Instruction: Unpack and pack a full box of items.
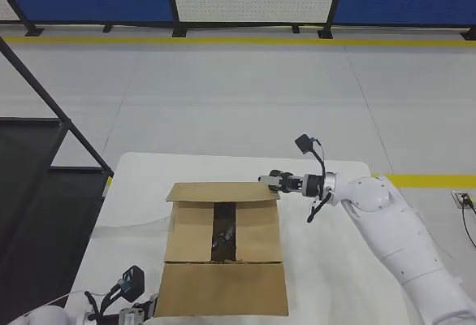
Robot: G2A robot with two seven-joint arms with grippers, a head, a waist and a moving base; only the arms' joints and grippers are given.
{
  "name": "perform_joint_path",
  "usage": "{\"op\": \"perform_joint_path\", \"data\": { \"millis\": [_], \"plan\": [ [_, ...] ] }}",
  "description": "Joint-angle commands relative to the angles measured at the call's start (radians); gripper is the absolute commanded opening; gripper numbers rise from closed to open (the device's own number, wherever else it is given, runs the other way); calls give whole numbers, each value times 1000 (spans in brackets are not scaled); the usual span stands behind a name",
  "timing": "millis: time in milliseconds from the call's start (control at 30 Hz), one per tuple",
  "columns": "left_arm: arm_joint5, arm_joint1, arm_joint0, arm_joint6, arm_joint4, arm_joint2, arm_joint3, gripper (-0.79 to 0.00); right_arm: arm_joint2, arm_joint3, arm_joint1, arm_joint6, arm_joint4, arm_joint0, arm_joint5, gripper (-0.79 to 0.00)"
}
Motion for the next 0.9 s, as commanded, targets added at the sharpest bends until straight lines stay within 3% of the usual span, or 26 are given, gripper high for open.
{"op": "perform_joint_path", "data": {
  "millis": [0, 200, 433, 667, 867],
  "plan": [
    [-10, 15, -13, 10, -31, 16, 4, 0, 0, 1, -1, 2, -1, 1, 0, 0],
    [-29, 44, -56, 29, -156, 18, 28, 0, 1, 4, -2, 10, 1, -1, -2, 0],
    [24, 42, -110, 103, -161, 15, 2, 0, 8, -15, 3, 74, 6, 1, 41, 0],
    [207, 18, -158, 311, 56, 55, -62, 0, -7, -39, 1, 94, -28, 14, 192, 0],
    [347, -2, -209, 408, 218, 138, -90, 0, -37, -44, -15, 57, -37, 35, 375, 0]
  ]
}}
